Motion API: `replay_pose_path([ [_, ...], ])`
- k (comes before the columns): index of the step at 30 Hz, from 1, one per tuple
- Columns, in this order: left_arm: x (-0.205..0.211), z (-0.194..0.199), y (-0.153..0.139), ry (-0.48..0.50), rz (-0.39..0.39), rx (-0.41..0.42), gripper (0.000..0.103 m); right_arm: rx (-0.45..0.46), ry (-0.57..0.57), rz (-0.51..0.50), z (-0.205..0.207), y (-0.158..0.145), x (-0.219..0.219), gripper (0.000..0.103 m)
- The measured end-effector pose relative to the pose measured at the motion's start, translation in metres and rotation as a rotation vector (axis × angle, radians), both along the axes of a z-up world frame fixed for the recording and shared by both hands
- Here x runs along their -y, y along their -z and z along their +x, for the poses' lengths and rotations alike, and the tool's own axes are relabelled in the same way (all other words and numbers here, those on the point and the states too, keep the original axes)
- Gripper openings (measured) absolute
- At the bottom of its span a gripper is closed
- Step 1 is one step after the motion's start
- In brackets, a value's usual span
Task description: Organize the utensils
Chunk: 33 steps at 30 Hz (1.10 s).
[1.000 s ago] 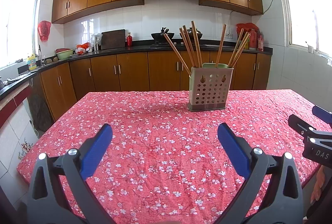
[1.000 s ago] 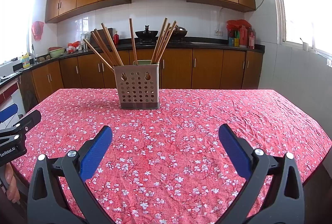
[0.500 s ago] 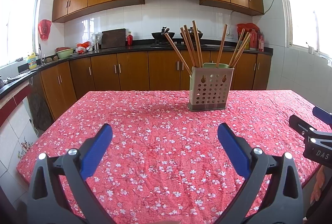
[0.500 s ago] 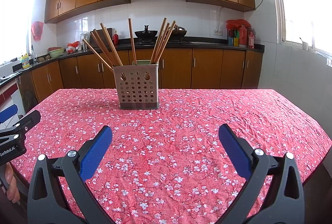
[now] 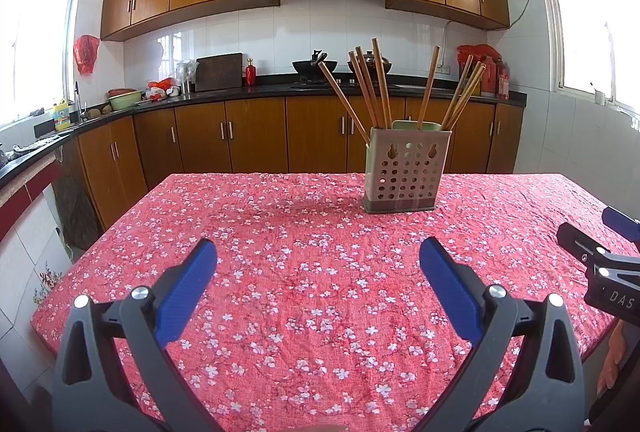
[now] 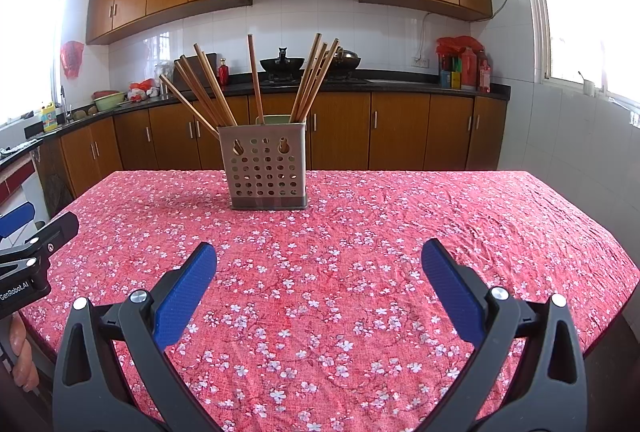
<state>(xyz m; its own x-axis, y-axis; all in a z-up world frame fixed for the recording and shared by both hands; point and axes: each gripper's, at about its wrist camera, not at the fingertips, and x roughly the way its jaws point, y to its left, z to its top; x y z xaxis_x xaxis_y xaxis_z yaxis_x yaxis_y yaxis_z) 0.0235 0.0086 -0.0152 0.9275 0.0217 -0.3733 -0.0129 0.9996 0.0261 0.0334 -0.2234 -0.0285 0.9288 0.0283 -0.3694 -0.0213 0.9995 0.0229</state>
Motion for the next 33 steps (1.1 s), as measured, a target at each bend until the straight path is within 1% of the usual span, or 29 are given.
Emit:
replay_pose_path([
  [33,0.0021,0.0019,0.0052,-0.007,-0.003,-0.009,0.099,-0.011,0.004,0.009,0.0011,0.0057,-0.0029,0.101],
])
